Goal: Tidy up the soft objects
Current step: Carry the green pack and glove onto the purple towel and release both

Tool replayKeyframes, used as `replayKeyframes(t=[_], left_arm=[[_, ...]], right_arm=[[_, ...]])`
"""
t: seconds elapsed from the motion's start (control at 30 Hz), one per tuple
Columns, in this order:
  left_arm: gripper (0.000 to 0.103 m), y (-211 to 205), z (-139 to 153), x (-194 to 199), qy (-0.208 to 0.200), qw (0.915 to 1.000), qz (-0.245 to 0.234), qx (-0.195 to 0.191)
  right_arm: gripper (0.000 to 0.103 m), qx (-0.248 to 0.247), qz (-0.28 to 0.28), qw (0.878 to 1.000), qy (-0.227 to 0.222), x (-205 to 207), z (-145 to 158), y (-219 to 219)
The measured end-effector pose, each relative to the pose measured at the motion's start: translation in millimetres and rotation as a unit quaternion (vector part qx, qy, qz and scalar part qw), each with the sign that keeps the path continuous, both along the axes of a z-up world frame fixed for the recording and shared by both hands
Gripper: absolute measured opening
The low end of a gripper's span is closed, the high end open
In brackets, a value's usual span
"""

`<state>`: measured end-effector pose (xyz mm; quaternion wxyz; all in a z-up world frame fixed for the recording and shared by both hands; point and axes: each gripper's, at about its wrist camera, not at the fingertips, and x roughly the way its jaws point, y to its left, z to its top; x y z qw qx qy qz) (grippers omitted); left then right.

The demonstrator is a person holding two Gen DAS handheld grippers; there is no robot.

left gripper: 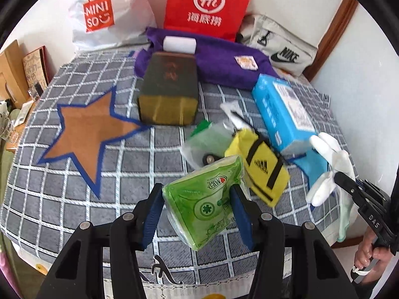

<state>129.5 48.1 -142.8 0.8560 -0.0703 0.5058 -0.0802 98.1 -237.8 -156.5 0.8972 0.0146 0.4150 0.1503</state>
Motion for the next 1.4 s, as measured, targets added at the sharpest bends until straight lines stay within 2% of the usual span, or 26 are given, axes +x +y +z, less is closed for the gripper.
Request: replayKeyframes(t=[0.53, 0.8, 1.07, 1.4], left_arm=[[0.051, 10.1, 57.2, 38.7, -0.053, 0.9983, 0.02, -0.014], [0.052, 15.4, 58.6, 62.9, -0.048, 0.9982, 0.032, -0.015], [0.052, 13.6, 60.5, 83.4, -0.02, 0.9997, 0.014, 0.0], [0.052, 11.2, 58.0, 118.0, -0.025, 0.9997, 0.001, -0.005]], right_arm=[[0.01, 0.015, 0.008, 0.999, -0.044, 40.7, 58.7, 8.9], [0.01, 0.018, 0.006, 0.999, -0.049, 69.0, 67.9, 11.0], [0.01, 0.019, -0.001, 0.999, -0.039, 95.5, 74.2, 13.7], [0.01, 0.013, -0.005, 0.998, -0.055, 114.7, 87.0, 13.0]])
